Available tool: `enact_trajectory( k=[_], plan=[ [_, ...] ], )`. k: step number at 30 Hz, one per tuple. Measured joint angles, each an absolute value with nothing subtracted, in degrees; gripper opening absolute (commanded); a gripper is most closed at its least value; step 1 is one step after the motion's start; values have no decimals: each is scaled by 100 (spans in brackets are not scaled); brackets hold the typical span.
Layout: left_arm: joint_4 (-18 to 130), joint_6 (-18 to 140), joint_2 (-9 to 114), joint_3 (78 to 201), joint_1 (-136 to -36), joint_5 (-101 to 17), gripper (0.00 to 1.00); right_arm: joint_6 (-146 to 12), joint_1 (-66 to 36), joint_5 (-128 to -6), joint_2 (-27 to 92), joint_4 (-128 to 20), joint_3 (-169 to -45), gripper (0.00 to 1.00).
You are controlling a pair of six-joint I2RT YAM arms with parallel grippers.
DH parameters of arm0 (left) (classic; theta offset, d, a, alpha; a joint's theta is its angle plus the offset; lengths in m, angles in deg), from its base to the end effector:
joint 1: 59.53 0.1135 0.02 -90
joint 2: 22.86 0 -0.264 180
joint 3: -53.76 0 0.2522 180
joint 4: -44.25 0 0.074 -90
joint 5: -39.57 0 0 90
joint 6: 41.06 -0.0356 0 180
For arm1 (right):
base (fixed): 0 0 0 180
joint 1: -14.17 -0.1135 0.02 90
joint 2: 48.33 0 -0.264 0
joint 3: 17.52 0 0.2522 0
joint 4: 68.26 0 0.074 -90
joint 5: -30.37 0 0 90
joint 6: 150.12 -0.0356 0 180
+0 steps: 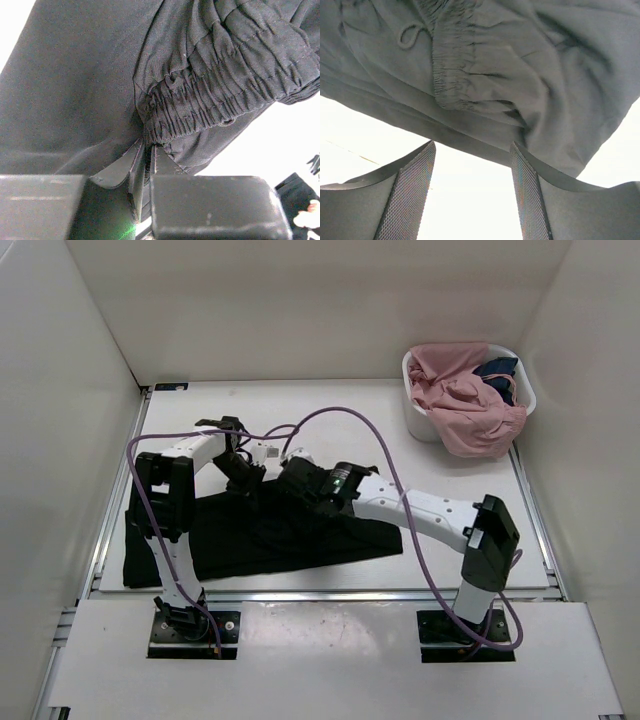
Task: Fold and stack the trousers
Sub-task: Fold the trousers
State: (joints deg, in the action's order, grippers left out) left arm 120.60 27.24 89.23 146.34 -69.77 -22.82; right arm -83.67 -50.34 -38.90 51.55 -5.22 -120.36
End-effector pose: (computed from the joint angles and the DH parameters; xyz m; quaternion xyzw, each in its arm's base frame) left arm 0.3378 -0.0778 0.1689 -0.2551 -0.9358 0.2421 0.0256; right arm 0.1709 0.3292 0.2936 -0.2890 0.9065 0.0515 0.3034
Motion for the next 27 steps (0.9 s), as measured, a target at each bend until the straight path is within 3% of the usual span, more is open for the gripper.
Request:
enact_trajectory(
  k=[11, 13, 17, 18, 21, 25, 27],
  plan=[
    [12099, 2716, 8936, 14672, -6977, -2280, 22, -8573, -5065, -3925, 6663, -785, -12043, 65],
    [12106, 2713, 8936, 14676, -6977, -2275, 22, -8656, -5032, -3912, 6742, -793, -12156, 61],
    [12119, 2713, 8936, 14676, -6979, -2273, 22, -8857, -4975, -3702, 6794, -791, -12338, 39],
    [12119, 2713, 8936, 14676, -6979, -2273, 22, -8909, -4953, -3647, 6825, -791, -12379, 21],
    [12134, 2716, 8938, 14693, -6977, -2271, 22, -9045, -4888, -3551, 6991, -791, -12493, 0],
    [12141, 2716, 8938, 14724, -6977, -2269, 22, -9185, -4739, -3534, 7152, -787, -12550, 0],
    [12141, 2716, 8938, 14726, -6977, -2269, 22, -9191, -4678, -3536, 7150, -787, -12552, 11]
  ],
)
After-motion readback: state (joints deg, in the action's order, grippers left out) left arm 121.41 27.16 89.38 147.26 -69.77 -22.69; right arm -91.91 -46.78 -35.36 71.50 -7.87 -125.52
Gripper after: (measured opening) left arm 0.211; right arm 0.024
